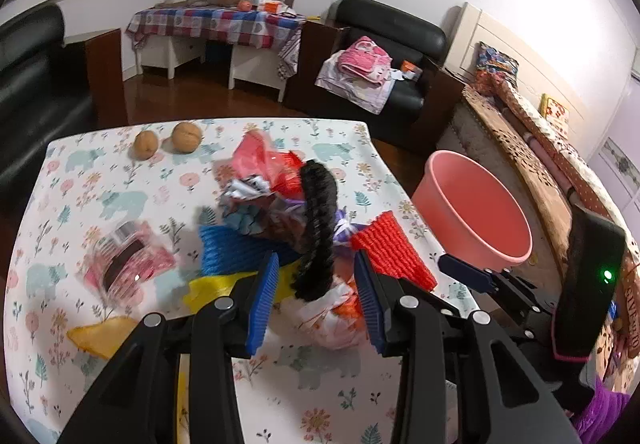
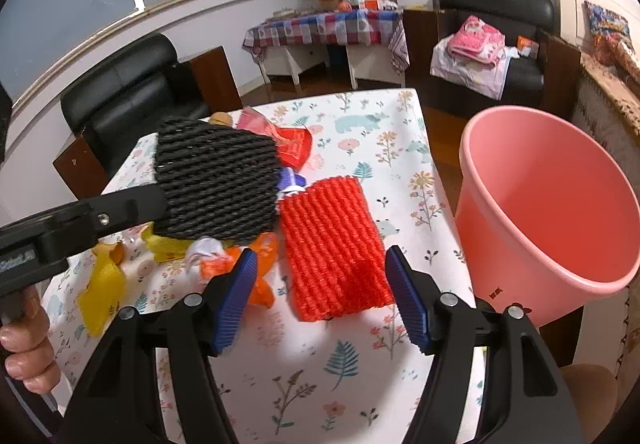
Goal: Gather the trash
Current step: 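Grasp the red foam net sleeve with the right tool while the left tool grasps the black net sleeve, then carry both net sleeves over the pink bucket and open both tools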
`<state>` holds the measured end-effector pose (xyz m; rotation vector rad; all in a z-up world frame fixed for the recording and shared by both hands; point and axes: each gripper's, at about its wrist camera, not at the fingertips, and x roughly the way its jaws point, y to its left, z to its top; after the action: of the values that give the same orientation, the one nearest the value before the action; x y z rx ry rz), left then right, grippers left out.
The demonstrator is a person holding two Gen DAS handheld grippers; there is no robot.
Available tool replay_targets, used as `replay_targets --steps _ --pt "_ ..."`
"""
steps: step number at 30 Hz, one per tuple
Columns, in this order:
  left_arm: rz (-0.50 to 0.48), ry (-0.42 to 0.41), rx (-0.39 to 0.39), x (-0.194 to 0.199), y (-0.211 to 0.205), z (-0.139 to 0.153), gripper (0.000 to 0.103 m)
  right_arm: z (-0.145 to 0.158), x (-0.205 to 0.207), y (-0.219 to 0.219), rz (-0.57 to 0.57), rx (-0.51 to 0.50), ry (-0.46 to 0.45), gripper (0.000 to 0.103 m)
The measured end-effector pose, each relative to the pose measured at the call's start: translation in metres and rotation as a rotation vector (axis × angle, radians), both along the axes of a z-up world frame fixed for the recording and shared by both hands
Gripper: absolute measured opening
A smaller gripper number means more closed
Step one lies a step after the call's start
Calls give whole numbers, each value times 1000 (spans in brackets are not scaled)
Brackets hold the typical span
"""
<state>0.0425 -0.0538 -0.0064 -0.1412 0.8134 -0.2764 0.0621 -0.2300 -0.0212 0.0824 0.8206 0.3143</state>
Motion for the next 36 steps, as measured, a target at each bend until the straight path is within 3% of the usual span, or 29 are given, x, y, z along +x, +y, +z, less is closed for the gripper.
replay_targets --steps 5,7,8,11,14,17,20,29,36 --pt "-11 19 32 10 -9 -7 38 -12 17 -5 -14 -6 66 67" --pt "-16 28 36 12 -9 -11 27 -15 20 -4 -8 -10 79 66" --pt "-17 33 39 13 -9 -12 20 -16 21 -5 -5 -10 84 63" --pt "-10 37 28 12 -6 -13 12 -19 25 -3 4 -19 111 54" --pt "-9 23 23 10 -4 -10 11 -21 25 -5 -3 -16 120 45" --pt "-10 4 25 6 -5 -5 10 -21 25 -7 -9 -28 124 25" --pt "-9 -10 15 2 -3 -1 10 -19 22 -11 -8 -13 122 14" --pt "-42 -98 -19 -11 -12 29 10 19 1 -35 -33 71 -15 13" --pt "-112 -133 -28 -6 -44 43 10 40 -6 -73 -138 91 -62 13"
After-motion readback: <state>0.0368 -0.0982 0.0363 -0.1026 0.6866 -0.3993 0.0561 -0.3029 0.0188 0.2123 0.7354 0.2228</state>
